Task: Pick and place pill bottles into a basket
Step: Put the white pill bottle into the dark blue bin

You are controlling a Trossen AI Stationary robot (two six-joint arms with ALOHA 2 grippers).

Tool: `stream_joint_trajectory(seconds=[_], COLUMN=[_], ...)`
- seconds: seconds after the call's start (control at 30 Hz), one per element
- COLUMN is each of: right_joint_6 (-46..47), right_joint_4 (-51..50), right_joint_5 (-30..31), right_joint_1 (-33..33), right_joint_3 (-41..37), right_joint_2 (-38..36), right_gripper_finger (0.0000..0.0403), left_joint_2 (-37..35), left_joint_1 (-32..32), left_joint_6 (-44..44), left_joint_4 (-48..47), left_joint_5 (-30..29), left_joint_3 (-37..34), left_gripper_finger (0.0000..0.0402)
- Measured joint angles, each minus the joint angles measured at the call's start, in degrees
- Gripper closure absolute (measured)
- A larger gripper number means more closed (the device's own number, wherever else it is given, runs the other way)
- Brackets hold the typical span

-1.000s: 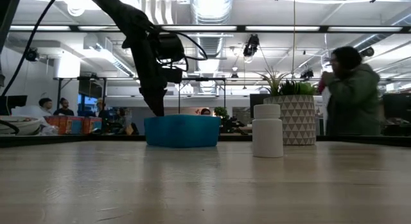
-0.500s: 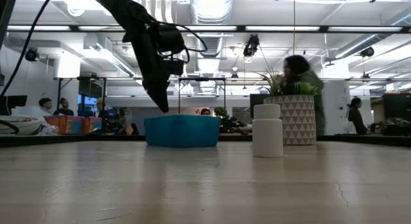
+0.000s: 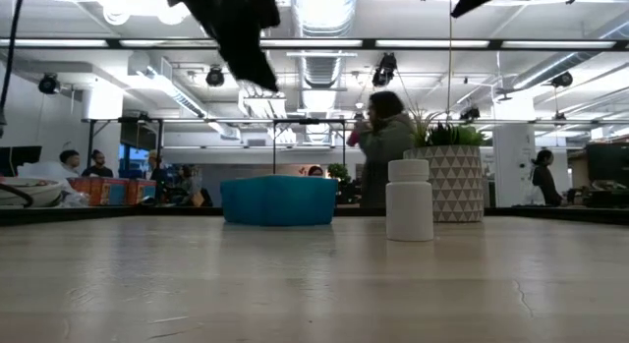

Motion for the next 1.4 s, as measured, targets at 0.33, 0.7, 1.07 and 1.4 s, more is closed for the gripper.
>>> stream_joint_trajectory(seconds=[0.33, 0.7, 1.07, 1.4], right_joint_6=[0.9, 5.0, 5.1, 5.0], right_joint_4=[14.6, 23.8, 26.1, 24.8], right_joint_5=[-0.5, -6.5, -6.1, -4.5], right_joint_1=[2.0, 2.5, 3.2, 3.2], right_joint_3=[-19.4, -32.2, -37.0, -38.5], right_joint_2=[-5.6, -8.3, -8.3, -9.1], right_gripper_finger=[0.0078, 0.0078, 0.0078, 0.0078], left_joint_2=[3.1, 17.0, 26.6, 29.2], left_joint_1=[-15.2, -18.6, -19.1, -21.6], left_joint_6=[-3.3, -6.1, -6.3, -8.8], left_joint_4=[14.3, 16.6, 11.0, 11.1], left_joint_5=[-4.1, -6.4, 0.9, 3.8], left_joint_3=[-0.1, 10.2, 19.4, 19.7], left_gripper_finger=[0.0208, 0.0206, 0.0177, 0.0147])
